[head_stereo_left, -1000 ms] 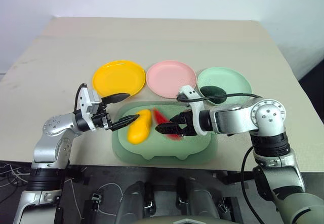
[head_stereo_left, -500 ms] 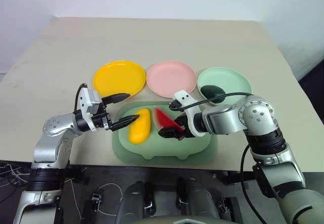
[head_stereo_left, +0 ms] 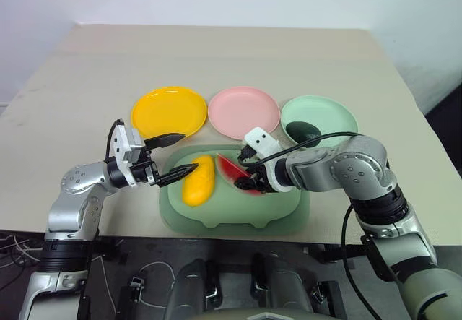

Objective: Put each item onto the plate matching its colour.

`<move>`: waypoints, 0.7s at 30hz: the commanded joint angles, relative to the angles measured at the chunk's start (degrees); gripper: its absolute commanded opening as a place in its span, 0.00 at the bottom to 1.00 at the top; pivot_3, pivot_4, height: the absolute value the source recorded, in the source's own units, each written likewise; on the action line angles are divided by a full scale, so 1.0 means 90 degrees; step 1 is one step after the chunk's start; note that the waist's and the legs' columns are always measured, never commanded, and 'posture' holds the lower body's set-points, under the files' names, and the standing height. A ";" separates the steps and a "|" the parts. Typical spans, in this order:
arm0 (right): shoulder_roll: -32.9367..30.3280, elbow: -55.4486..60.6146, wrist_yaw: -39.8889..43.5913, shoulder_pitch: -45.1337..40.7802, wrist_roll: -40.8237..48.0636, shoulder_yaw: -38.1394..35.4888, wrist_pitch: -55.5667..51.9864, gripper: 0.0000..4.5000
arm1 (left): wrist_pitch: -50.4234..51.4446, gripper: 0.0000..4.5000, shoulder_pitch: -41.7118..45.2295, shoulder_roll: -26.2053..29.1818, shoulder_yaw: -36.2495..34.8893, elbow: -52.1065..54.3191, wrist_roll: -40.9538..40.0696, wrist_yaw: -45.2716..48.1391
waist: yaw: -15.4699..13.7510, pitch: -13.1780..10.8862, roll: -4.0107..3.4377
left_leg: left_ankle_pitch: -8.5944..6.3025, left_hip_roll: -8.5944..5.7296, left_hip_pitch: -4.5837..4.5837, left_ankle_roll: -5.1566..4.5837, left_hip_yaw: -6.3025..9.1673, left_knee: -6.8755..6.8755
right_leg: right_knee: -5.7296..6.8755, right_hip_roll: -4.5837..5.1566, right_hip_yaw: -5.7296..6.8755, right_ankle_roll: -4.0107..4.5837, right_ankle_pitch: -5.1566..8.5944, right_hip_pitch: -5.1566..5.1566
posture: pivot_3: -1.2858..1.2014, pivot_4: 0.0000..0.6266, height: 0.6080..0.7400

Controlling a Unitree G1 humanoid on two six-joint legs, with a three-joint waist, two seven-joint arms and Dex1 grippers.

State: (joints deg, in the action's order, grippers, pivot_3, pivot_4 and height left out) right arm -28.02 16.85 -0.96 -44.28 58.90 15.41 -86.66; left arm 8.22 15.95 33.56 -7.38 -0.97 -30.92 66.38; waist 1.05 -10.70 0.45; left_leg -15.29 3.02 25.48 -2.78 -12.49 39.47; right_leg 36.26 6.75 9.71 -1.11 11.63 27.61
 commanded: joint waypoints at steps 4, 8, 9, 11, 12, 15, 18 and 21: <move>-0.0418 0.0179 0.1046 -0.0707 -0.0224 -0.0954 0.0398 0.46 | -0.0095 1.00 -0.0013 0.0082 -0.0143 0.0130 -0.0027 0.0008 | 0.0001 0.0000 0.0000 | 0.0000 0.0000 0.0002 0.0000 0.0000 0.0000 | -0.0002 -0.0001 0.0000 -0.0001 -0.0001 0.0003 | 0.52 0.24 0.67; -0.0650 -0.0235 0.1541 -0.1080 -0.0591 -0.1196 0.0670 0.46 | -0.0087 1.00 -0.0069 0.0106 -0.0189 0.0198 -0.0049 -0.0018 | 0.0002 0.0000 0.0000 | 0.0000 0.0000 0.0002 0.0000 0.0000 -0.0002 | -0.0005 0.0000 0.0000 0.0001 0.0000 0.0003 | 0.52 0.24 0.67; -0.0682 -0.0398 0.1646 -0.1167 -0.0767 -0.1159 0.0782 0.46 | -0.0090 1.00 -0.0086 0.0114 -0.0197 0.0210 -0.0053 -0.0019 | 0.0003 0.0000 0.0001 | 0.0000 0.0000 0.0002 0.0000 0.0000 -0.0003 | -0.0005 -0.0001 0.0000 0.0001 0.0000 0.0004 | 0.52 0.24 0.67; -0.0689 -0.1053 0.1846 -0.1435 -0.1309 -0.0949 0.1167 0.46 | -0.0099 1.00 -0.0134 0.0126 -0.0216 0.0243 -0.0055 -0.0032 | 0.0011 0.0000 0.0000 | 0.0000 0.0000 0.0002 0.0000 0.0000 -0.0005 | -0.0005 -0.0001 0.0000 0.0001 0.0000 0.0005 | 0.52 0.24 0.67; -0.0655 -0.1458 0.1984 -0.1594 -0.1601 -0.0808 0.1415 0.46 | -0.0105 1.00 -0.0148 0.0131 -0.0227 0.0246 -0.0053 -0.0036 | 0.0026 -0.0001 -0.0001 | 0.0000 0.0000 0.0002 0.0000 -0.0001 -0.0005 | -0.0005 -0.0001 0.0000 0.0000 0.0000 0.0005 | 0.52 0.24 0.67; -0.0400 -0.2777 0.2535 -0.2082 -0.2466 -0.0282 0.2287 0.46 | -0.0112 1.00 -0.0196 0.0140 -0.0256 0.0275 -0.0057 -0.0051 | 0.0054 -0.0002 -0.0001 | 0.0001 0.0000 0.0001 0.0001 -0.0009 -0.0005 | -0.0002 -0.0001 -0.0002 0.0000 -0.0001 0.0009 | 0.52 0.24 0.67; -0.0043 -0.3972 0.3051 -0.2510 -0.3151 0.0051 0.3005 0.46 | -0.0121 1.00 -0.0259 0.0142 -0.0254 0.0331 -0.0051 -0.0069 | 0.0111 -0.0002 -0.0001 | 0.0003 0.0000 0.0002 0.0003 -0.0014 -0.0012 | 0.0003 -0.0002 -0.0003 -0.0005 -0.0003 0.0015 | 0.52 0.24 0.67; 0.0417 -0.5220 0.3525 -0.2918 -0.3758 0.0256 0.3754 0.46 | -0.0095 1.00 -0.0317 0.0142 -0.0262 0.0425 -0.0066 -0.0104 | 0.0168 -0.0002 0.0000 | 0.0008 0.0000 0.0005 0.0006 -0.0023 -0.0020 | 0.0013 -0.0005 -0.0003 -0.0008 -0.0003 0.0025 | 0.52 0.24 0.67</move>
State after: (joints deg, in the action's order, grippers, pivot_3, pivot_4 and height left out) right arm -25.42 -25.93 28.01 -67.42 28.19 17.69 -57.46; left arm 8.07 13.43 34.27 -8.48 0.55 -30.95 65.75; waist 2.56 -10.72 0.45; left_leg -15.21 3.02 25.53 -2.72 -12.71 39.29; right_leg 36.41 6.70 9.67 -1.18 11.60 27.87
